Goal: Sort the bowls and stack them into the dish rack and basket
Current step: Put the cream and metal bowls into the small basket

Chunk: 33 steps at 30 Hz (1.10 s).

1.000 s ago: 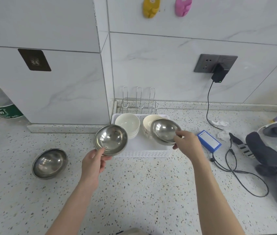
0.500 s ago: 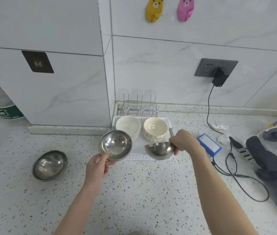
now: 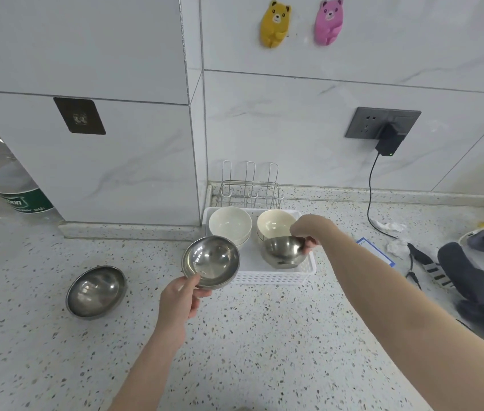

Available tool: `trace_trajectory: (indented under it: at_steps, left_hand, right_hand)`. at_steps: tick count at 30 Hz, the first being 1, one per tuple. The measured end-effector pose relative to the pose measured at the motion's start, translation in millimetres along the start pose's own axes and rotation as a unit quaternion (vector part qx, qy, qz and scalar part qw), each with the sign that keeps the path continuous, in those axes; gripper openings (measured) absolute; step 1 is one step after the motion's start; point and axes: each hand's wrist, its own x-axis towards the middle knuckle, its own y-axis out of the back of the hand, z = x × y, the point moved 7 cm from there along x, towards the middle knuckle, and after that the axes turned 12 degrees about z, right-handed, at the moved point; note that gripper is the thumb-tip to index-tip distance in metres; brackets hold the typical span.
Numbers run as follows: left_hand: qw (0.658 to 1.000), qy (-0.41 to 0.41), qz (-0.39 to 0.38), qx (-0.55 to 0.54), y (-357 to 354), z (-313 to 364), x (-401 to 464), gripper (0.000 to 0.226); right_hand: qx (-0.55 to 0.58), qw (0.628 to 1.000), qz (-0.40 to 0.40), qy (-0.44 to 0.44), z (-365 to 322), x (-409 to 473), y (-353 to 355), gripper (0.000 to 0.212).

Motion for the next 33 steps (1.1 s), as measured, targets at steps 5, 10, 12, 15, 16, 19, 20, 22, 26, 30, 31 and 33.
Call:
trace_trajectory:
  at_steps: [5,10,12,15,16,19,20,22,26,30,31,33]
  left_hand:
    - [1.000,0.003,-0.003,0.006,2,-3,-2,0.024]
    - [1.000,0.019,0.000,0.000,4,-8,-4,0.023]
    - [1.000,0.023,0.000,0.004,4,-10,-4,0.022]
    - [1.000,0.026,-0.001,0.007,3,-13,-3,0.020]
    - [1.000,0.026,-0.001,0.008,3,-13,-3,0.020]
    - [1.000,0.027,-0.004,0.014,2,-12,-2,0.018]
    - [0.999,0.027,-0.006,0.018,1,-12,-1,0.018]
    - [0.999,0.028,-0.010,0.026,0,-11,0,0.018]
    - [0.998,0.035,-0.026,0.056,-4,-2,8,0.023]
    - [0.995,0.058,-0.038,0.078,-11,11,20,0.028]
    - [0.993,0.063,-0.042,0.085,-13,13,24,0.029]
    - [0.991,0.077,-0.050,0.098,-17,16,29,0.031]
  right_hand:
    - [0.032,0.999,-0.028,-0.018,3,5,-16,0.024]
    - [0.076,0.997,-0.015,-0.009,6,9,-33,0.024]
    - [0.090,0.996,0.007,-0.007,8,9,-36,0.021]
    - [0.097,0.995,0.034,0.011,9,3,-39,0.020]
    - [0.094,0.995,0.035,0.014,11,1,-41,0.017]
    - [0.080,0.996,0.036,0.015,18,-1,-42,0.017]
    - [0.067,0.997,0.039,0.020,19,-2,-42,0.020]
    - [0.005,0.997,0.062,0.040,19,-9,-35,0.024]
    - [-0.119,0.969,0.199,0.091,4,-20,-7,0.029]
    - [0.044,0.955,0.194,0.221,-20,-40,-9,0.032]
    - [0.116,0.944,0.156,0.268,-26,-49,-15,0.033]
    - [0.216,0.913,0.078,0.338,-33,-67,-27,0.037]
